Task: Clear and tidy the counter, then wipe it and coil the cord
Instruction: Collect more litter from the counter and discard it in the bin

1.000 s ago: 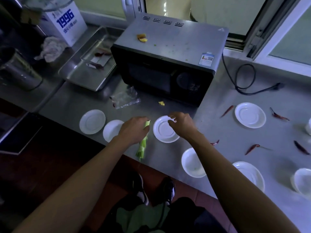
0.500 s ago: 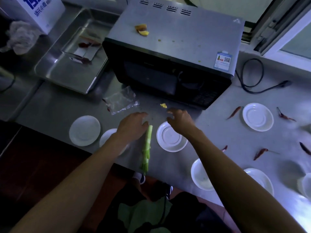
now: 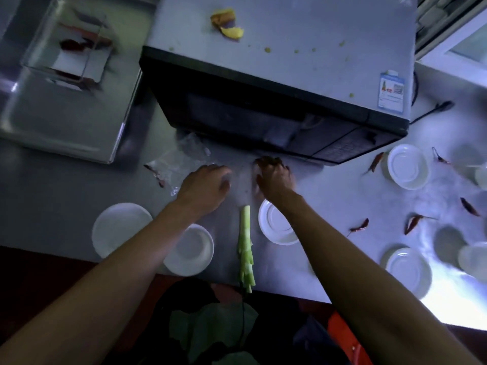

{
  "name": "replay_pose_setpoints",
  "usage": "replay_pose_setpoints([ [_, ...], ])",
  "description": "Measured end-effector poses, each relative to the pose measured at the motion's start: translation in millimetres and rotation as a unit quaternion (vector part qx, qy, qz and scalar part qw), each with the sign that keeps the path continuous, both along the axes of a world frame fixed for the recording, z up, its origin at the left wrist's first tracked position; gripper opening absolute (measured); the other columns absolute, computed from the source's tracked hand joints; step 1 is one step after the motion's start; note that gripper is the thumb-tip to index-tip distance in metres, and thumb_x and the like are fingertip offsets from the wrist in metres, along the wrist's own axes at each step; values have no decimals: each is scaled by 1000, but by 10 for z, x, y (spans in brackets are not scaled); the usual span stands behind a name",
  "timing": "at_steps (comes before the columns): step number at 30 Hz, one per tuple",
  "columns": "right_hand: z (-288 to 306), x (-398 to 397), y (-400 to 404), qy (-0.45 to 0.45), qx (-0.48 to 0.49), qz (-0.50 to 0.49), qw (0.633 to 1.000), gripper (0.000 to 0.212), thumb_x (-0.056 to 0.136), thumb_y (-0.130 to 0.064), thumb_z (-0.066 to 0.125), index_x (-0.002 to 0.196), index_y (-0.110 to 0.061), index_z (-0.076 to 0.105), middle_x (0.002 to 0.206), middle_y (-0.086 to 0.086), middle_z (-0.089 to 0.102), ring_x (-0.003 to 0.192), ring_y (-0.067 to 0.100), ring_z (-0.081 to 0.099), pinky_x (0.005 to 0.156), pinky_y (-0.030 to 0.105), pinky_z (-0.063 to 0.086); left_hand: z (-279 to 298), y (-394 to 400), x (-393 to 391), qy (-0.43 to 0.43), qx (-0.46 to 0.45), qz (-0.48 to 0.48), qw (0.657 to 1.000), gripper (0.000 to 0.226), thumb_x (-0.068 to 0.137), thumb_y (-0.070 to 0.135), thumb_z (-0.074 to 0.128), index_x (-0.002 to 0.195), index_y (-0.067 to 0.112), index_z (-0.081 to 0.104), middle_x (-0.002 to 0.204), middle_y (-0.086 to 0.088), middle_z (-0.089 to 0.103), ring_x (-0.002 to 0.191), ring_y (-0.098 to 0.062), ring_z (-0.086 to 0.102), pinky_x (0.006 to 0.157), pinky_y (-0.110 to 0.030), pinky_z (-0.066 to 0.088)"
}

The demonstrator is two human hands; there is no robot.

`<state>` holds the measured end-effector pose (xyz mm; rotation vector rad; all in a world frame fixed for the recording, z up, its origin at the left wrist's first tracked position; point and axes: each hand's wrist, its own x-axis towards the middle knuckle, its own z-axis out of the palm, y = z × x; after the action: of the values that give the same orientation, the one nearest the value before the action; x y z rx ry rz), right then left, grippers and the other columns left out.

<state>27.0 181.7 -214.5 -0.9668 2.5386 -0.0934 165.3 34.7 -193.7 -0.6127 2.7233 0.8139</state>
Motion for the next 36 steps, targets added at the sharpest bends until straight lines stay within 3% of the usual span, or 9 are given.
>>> replay_pose_setpoints([
  [10,-103,142,75,-10,-31,-76,997,25,98,-4,47,118,-6,62,117,16,56,113,34,52,91,44,48,-102,-103,-64,15,37,-40,998,33,95,27,51,126,23,60,124,-2,64,114,-26,57,91,-40,49],
  [18,21,248,278,-47,-122,-146,981,13,94,-16,58,101,-16,68,100,9,68,88,34,63,75,39,54,-10,74,67,16,6,-25,1000,25,94,27,53,116,20,63,115,-1,68,107,-29,60,85,-41,51],
  [25,513,200,504,-31,-198,-150,968,10,87,-16,53,89,-20,61,82,6,65,73,37,54,65,36,51,351,331,-87,60,-42,-8,997,36,93,30,57,128,23,61,130,-1,64,117,-27,59,92,-40,51],
  [36,1367,75,594,13,-332,-69,941,15,90,-20,62,100,-17,73,96,9,73,90,35,66,73,44,54,1122,482,-156,169,-115,28,978,32,93,26,61,124,20,66,122,0,67,115,-24,61,93,-38,51],
])
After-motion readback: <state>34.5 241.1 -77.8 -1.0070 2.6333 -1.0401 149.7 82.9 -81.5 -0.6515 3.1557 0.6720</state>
